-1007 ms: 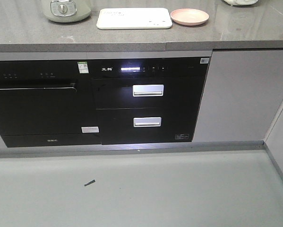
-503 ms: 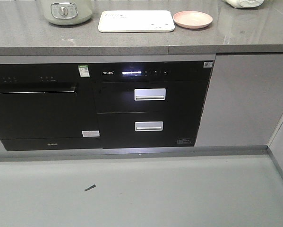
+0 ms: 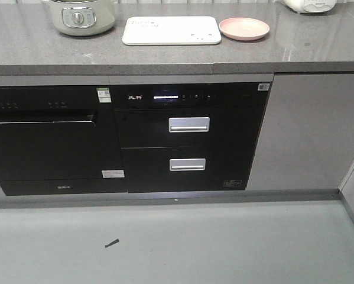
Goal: Transfer vegetables to tray and serve
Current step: 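Drive closer and stop facing the pot, tray and pink plate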
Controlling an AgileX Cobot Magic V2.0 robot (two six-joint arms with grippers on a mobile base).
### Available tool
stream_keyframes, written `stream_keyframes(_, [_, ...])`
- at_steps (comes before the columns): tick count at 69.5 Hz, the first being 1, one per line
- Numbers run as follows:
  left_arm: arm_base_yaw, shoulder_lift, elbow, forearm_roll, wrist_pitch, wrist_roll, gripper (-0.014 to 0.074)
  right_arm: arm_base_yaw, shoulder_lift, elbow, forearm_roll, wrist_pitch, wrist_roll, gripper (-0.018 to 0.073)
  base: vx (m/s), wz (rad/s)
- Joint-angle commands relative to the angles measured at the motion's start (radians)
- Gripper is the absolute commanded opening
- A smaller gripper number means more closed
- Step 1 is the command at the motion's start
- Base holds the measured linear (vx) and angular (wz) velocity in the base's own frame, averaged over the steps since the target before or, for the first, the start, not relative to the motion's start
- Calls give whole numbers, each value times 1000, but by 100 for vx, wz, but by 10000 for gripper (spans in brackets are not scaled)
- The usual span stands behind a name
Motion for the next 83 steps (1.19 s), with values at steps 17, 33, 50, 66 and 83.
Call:
stream_keyframes(17, [0,-4,22,0,-72,-8,-6,-5,-5,15,-2,-75,-3,-3,9,-1])
stream_keyframes(33, [0,-4,22,0,-72,-8,-6,-5,-5,15,-2,-75,-3,-3,8,-3])
stream_keyframes(50, [0,-4,22,0,-72,-8,-6,-5,-5,15,-2,-75,-3,-3,7,-2])
stream_keyframes(66, [0,-4,22,0,-72,-8,-6,-5,-5,15,-2,-75,-3,-3,8,-1])
stream_keyframes(83, [0,-4,22,0,-72,-8,-6,-5,-5,15,-2,-76,-3,-3,7,0])
